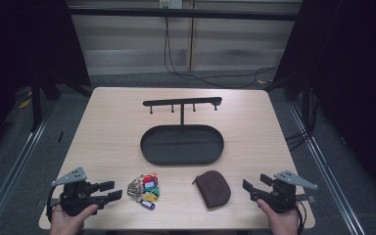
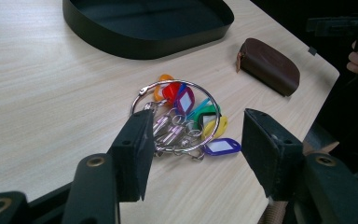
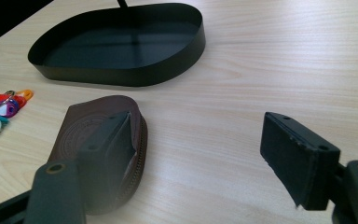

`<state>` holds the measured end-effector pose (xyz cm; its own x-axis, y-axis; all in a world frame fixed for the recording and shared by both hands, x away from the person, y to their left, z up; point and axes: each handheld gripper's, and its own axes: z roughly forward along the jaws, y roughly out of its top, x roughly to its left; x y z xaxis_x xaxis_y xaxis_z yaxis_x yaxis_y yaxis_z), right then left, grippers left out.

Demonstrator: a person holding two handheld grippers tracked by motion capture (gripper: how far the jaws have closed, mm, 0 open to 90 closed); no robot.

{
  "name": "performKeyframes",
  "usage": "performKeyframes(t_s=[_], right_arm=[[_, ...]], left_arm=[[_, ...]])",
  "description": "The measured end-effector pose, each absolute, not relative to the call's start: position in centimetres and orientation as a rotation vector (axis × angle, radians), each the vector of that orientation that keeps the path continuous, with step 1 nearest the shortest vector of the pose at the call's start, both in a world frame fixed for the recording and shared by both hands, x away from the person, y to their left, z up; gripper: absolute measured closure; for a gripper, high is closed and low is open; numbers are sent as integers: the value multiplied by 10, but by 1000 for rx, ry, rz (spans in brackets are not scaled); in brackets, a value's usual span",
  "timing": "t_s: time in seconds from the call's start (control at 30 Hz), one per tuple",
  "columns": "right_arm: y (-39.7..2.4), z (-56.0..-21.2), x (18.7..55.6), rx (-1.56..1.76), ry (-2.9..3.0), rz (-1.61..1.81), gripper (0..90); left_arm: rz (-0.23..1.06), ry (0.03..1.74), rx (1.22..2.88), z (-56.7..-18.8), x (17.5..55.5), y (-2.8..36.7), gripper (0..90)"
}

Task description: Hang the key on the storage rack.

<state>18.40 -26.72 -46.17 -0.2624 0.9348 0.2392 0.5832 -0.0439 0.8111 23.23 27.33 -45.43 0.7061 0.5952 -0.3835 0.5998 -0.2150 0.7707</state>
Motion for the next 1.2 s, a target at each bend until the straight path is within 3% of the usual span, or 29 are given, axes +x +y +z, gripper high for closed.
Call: performKeyframes(t_s=[0.33,0.53,0.63,0.7,0.73,1.1,1.2], right_arm=[[-262,-462,183,1562,1905,1196,247],[-262,-463,184,1578,1908,1190,245],[-262,-463,183,1586,1898,1195,244],[-263,-464,185,1591,1901,1196,241],[-262,-464,185,1592,1907,1194,236],[-262,-464,185,1589,1910,1186,235],[-261,-465,186,1591,1915,1184,235]], left_arm=[[-37,936,1948,-452,234,275,477],[-37,920,2016,-444,226,269,565],[-51,907,2040,-443,224,265,568],[-84,901,2072,-443,224,261,512],[-154,876,2061,-442,227,259,541],[-113,900,2165,-418,240,249,591],[-123,860,2202,-417,247,244,551]])
